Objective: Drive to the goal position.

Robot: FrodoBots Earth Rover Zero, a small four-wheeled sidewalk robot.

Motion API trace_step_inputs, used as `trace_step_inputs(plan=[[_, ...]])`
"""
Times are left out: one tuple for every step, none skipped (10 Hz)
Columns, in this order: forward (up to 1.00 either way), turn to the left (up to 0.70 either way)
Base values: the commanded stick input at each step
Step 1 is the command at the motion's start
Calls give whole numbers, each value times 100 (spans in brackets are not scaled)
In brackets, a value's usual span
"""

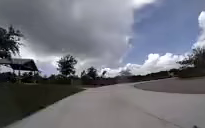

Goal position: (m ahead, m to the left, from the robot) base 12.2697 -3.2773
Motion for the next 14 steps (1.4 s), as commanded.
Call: trace_step_inputs(plan=[[85,0],[85,0],[85,0],[85,0],[85,0],[85,0],[85,0],[85,0],[85,0],[85,0],[85,0],[85,0],[85,0],[85,0]])
